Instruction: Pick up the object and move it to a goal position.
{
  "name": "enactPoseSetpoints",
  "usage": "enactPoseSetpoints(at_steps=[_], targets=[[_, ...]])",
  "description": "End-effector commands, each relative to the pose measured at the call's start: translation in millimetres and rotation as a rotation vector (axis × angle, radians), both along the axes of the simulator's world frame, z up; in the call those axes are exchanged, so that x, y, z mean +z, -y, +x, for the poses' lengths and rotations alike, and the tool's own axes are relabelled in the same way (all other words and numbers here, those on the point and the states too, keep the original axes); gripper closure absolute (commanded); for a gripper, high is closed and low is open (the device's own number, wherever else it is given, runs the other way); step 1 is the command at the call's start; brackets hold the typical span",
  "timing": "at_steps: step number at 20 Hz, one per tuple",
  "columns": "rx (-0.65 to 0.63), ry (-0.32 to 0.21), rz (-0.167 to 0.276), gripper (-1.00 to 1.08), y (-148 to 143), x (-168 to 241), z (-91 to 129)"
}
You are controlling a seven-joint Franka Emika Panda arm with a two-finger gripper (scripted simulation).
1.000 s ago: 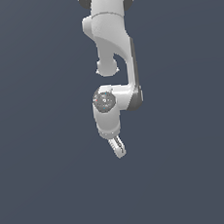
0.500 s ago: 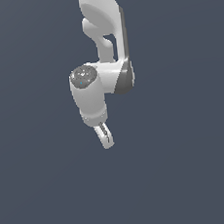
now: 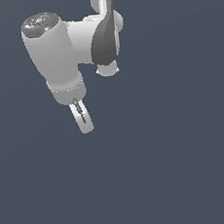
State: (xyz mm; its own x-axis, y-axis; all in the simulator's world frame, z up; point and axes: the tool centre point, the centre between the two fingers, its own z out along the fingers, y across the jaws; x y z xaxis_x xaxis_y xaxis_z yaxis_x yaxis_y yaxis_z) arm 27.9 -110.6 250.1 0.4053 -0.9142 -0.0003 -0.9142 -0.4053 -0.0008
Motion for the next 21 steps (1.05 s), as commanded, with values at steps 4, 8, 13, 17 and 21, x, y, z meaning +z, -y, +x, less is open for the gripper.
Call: enactPoseSetpoints(at_steps=[4,8,13,17,21], targets=[[0.001,-0.001,-0.001,1.08,25,57,-1],[0.002,-0.001,-0.001,1.08,37,86,0],[0.003,-0.001,-0.001,1.08,47,110,1],[0.003,-0.001,-0.001,1.08,51,119,2],[0.004,-0.001,-0.001,1.08,52,122,3]])
